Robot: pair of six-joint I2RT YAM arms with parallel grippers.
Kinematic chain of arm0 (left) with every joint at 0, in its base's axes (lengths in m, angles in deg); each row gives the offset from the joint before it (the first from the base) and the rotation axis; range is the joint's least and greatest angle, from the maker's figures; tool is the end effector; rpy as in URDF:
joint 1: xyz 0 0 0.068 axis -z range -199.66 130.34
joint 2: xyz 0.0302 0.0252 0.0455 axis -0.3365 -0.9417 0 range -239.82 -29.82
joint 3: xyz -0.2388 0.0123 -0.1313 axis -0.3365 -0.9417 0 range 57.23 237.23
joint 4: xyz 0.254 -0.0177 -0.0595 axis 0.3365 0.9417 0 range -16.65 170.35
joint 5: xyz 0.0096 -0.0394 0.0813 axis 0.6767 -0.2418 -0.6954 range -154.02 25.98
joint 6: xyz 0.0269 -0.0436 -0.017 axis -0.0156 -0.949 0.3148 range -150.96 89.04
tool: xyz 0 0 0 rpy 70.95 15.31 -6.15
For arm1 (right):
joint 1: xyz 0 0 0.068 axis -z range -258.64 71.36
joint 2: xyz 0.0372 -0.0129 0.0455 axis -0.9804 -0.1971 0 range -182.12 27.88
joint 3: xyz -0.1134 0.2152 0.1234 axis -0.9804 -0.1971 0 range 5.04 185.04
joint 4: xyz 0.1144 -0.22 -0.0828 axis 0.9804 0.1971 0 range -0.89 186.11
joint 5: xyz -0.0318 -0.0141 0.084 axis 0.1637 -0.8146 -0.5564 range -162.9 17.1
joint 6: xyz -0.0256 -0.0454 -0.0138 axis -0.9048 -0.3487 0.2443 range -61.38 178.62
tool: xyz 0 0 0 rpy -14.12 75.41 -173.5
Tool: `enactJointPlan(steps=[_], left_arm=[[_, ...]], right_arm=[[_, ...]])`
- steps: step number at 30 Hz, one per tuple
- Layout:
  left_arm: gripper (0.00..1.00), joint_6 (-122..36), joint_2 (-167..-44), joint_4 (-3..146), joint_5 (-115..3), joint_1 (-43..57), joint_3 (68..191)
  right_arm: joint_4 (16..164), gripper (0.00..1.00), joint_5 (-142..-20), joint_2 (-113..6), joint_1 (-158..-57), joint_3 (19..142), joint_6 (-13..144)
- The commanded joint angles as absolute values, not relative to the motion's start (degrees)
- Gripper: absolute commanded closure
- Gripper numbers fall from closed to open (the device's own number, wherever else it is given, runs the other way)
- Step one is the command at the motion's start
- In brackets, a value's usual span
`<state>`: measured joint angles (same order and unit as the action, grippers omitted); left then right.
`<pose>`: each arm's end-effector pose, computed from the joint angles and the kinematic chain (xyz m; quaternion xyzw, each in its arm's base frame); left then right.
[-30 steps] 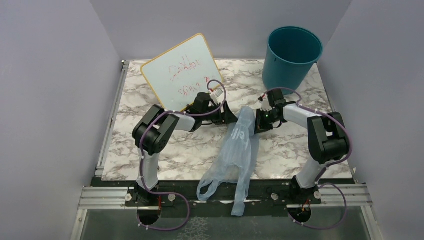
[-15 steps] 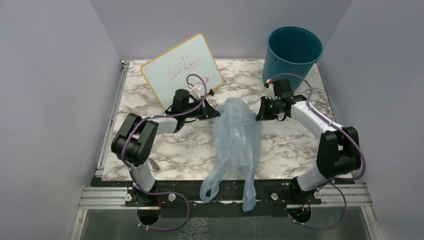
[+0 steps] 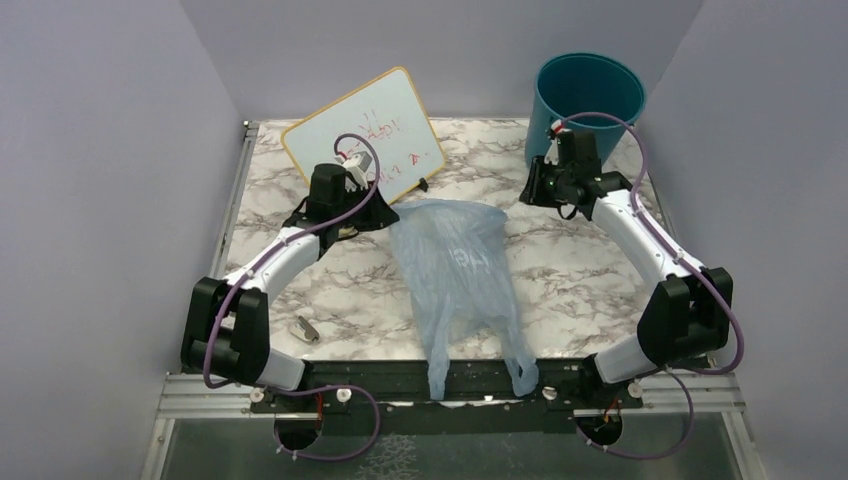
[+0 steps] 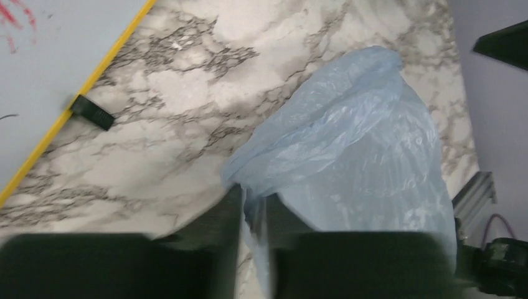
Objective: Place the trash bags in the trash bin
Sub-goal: Unfold the trash bag at the center of the board.
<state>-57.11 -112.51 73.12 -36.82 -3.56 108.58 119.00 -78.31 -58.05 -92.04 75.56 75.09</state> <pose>0.3003 -0.1036 0.2446 0.0410 0.8533 -0.3632 0.3719 0.3205 0.0799 0.2917 0.0068 0.9240 0.1400 0.3558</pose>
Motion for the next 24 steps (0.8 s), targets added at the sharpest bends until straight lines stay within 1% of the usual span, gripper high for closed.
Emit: enactJointPlan(steps=[1, 2, 3, 4, 6, 7, 10, 14, 15, 21, 24], left_arm=[[0.49, -53.6, -110.9, 81.0, -42.3, -3.9, 108.2], [0.27, -54.3, -110.8, 80.7, -42.5, -3.8, 107.7], [0.19, -55.1, -110.5, 80.0, -42.2, -3.8, 106.9], [0.16, -55.9, -109.9, 78.8, -41.6, -3.8, 105.9], [0.08, -57.1, -107.6, 77.4, -41.4, -3.8, 103.8], [0.02, -57.4, -106.3, 77.4, -42.0, -3.8, 103.0], [0.01, -58.6, -102.6, 77.9, -42.1, -3.8, 99.8], [0.01, -61.6, -98.4, 78.4, -41.2, -2.8, 93.5], [0.01, -62.6, -97.2, 78.2, -41.3, -2.3, 91.7], [0.01, -67.7, -92.5, 76.3, -41.5, 2.9, 83.9], [0.01, -72.4, -92.4, 68.8, -39.2, 6.3, 80.6]], right_arm=[[120.7, 0.51, -79.8, -58.0, -92.1, 77.7, 76.2], [119.9, 0.43, -81.6, -57.1, -92.1, 76.6, 75.9], [119.3, 0.37, -84.0, -56.4, -92.1, 75.2, 75.3], [118.8, 0.33, -87.4, -55.7, -92.0, 73.3, 75.2], [117.4, 0.3, -95.8, -55.2, -92.0, 68.8, 74.8], [117.3, 0.29, -97.7, -55.3, -92.0, 66.9, 74.9], [115.9, 0.29, -101.1, -55.3, -92.0, 61.5, 77.3], [109.5, 0.3, -111.6, -55.5, -92.3, 56.0, 80.6], [109.2, 0.31, -112.5, -55.7, -92.6, 55.3, 80.9], [112.6, 0.31, -108.4, -58.9, -96.2, 55.8, 78.2], [113.8, 0.36, -106.4, -62.4, -98.3, 57.3, 76.8]])
